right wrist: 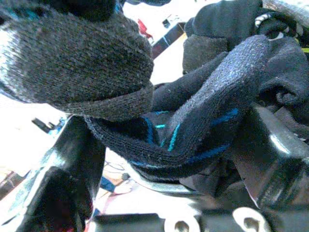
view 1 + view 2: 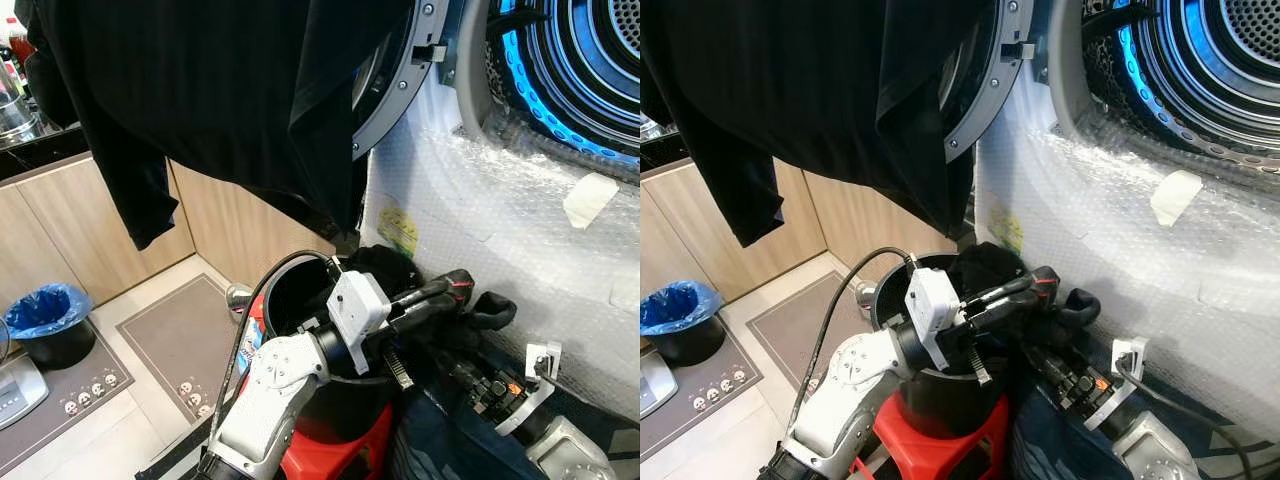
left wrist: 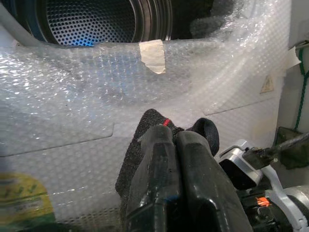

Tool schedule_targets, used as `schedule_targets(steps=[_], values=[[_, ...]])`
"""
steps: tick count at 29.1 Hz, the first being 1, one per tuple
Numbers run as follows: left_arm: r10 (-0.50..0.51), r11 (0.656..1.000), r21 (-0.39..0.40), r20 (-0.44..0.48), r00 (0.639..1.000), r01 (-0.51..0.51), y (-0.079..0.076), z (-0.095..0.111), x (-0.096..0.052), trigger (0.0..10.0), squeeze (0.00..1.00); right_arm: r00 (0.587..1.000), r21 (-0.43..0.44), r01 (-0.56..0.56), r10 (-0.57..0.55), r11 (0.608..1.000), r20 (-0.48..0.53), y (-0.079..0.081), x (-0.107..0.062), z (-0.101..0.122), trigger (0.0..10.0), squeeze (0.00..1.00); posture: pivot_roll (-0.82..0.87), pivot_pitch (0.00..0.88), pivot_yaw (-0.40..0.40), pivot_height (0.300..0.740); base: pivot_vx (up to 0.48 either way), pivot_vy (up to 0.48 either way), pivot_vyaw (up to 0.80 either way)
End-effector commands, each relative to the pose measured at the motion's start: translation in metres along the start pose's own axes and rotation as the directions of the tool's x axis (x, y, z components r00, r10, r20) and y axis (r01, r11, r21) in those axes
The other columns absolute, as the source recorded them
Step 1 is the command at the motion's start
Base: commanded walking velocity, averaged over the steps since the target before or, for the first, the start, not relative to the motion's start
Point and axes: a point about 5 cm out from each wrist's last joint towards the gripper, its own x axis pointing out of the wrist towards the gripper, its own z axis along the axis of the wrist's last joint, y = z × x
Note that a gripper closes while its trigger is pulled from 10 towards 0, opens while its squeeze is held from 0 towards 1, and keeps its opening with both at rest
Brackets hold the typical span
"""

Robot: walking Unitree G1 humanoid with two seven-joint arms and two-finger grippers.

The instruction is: Clothes washing

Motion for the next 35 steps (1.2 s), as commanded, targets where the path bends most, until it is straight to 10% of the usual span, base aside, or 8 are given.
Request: schedule_targets(steps=[1, 2, 3, 7, 28, 29, 30, 35], values=[[0.008, 1.000, 0.017, 0.016, 1.000, -0.008, 0.002, 0.006, -0.001, 10.0, 0.00, 0.999, -0.010, -0.021, 0.021, 1.000, 0.029, 0.003, -0.002, 0.011, 10.0, 0.00, -0.13, 0.054, -0.017, 0.740, 0.000, 0.000, 0.00], [0.014, 1.000, 0.022, 0.016, 1.000, -0.015, 0.003, 0.006, -0.001, 10.0, 0.00, 0.999, 0.000, -0.027, 0.026, 1.000, 0.034, 0.003, -0.002, 0.011, 10.0, 0.00, -0.13, 0.055, -0.018, 0.740, 0.000, 0.000, 0.00], [0.020, 1.000, 0.024, 0.015, 1.000, -0.020, 0.004, 0.006, -0.001, 10.0, 0.00, 0.999, 0.010, -0.038, 0.037, 0.999, 0.034, 0.004, -0.002, 0.011, 4.9, 0.00, -0.13, 0.058, -0.020, 0.740, 0.000, 0.000, 0.00], [0.031, 0.999, 0.029, 0.014, 0.999, -0.031, 0.006, 0.006, -0.001, 10.0, 0.00, 0.998, 0.020, -0.059, 0.059, 0.998, 0.024, 0.006, -0.003, 0.011, 0.0, 0.00, -0.13, 0.056, -0.021, 0.740, 0.000, 0.000, 0.00], [0.069, 0.997, -0.043, -0.042, 0.997, -0.071, 0.011, -0.001, 0.001, 10.0, 0.00, 0.991, 0.066, -0.127, 0.130, 0.990, -0.045, 0.015, -0.004, 0.006, 0.0, 0.00, -0.13, 0.017, -0.026, 0.740, 0.000, 0.000, 0.00], [0.071, 0.996, -0.052, -0.044, 0.997, -0.073, 0.012, -0.001, 0.001, 10.0, 0.73, 0.990, 0.066, -0.127, 0.130, 0.990, -0.045, 0.015, -0.004, 0.006, 0.0, 0.00, -0.13, 0.017, -0.026, 0.740, 0.000, 0.000, 0.00], [0.071, 0.995, -0.060, -0.054, 0.996, -0.074, 0.012, -0.003, 0.001, 10.0, 1.00, 0.990, 0.063, -0.127, 0.130, 0.990, -0.046, 0.014, -0.004, 0.006, 0.0, 0.00, -0.13, 0.019, -0.028, 0.740, 0.000, 0.000, 0.00], [0.085, 0.989, -0.118, -0.041, 0.996, -0.089, 0.017, -0.001, -0.003, 10.0, 1.00, 0.989, 0.064, -0.133, 0.136, 0.989, -0.049, 0.015, -0.002, 0.008, 0.0, 0.00, -0.12, 0.018, -0.032, 0.740, 0.000, 0.000, 0.00]])
